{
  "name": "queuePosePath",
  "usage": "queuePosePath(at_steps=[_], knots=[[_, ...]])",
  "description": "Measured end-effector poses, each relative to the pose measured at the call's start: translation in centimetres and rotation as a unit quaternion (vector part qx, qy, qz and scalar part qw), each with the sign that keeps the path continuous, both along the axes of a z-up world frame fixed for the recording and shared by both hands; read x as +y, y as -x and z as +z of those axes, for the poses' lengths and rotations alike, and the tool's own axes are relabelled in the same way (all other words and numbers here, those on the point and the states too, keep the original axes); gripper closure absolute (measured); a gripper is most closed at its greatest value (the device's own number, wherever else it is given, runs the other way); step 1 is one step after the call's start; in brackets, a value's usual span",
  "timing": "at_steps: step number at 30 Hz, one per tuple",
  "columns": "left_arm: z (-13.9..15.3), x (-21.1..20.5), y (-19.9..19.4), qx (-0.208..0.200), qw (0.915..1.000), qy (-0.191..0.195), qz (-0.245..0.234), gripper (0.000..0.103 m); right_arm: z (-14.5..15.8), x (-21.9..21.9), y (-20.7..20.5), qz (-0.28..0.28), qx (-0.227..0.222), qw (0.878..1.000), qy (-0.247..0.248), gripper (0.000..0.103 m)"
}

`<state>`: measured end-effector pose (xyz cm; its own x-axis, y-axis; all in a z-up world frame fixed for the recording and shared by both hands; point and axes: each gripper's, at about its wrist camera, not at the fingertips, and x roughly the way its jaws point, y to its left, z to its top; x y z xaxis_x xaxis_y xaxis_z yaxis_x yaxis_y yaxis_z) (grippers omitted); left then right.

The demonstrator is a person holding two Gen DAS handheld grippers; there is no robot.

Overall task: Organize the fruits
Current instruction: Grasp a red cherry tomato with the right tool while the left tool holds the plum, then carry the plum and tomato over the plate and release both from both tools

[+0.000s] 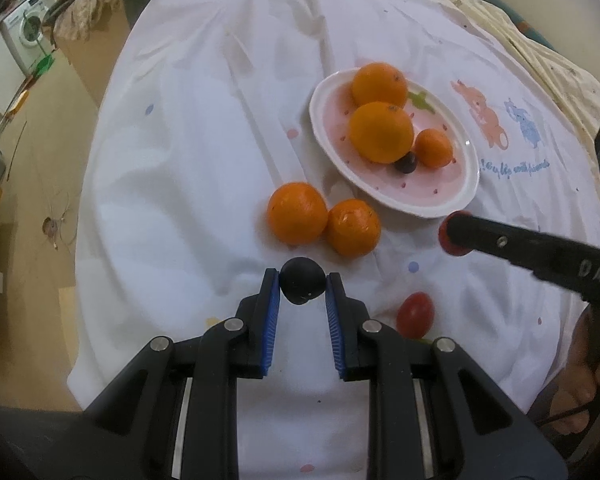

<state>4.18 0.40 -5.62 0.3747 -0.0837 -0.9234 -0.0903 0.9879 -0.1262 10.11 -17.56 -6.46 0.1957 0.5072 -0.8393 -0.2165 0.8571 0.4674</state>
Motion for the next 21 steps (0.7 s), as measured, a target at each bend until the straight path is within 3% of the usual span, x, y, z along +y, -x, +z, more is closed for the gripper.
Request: queuePosePath(at_steps=[10,16,21], knots=[[2.0,-1.2,-1.1,-0.016,0.9998,0.013,0.001,0.084,3.1,-2.4,-1.0,-0.049,-0.04,0.995,-0.072,0.069],[3.1,-1.6,-2.4,-0.031,0.9994,0.014,0.002,0.084,5.1,-4.3,-1.6,-0.085,-0.084,0.985,-0.125,0.069],[3.5,-1.6,-3.8,-0.032,0.9995,0.004,-0.004,0.084,6.4,-5.6,-2.2,-0.106,-0.108,0.978,-0.142,0.069]])
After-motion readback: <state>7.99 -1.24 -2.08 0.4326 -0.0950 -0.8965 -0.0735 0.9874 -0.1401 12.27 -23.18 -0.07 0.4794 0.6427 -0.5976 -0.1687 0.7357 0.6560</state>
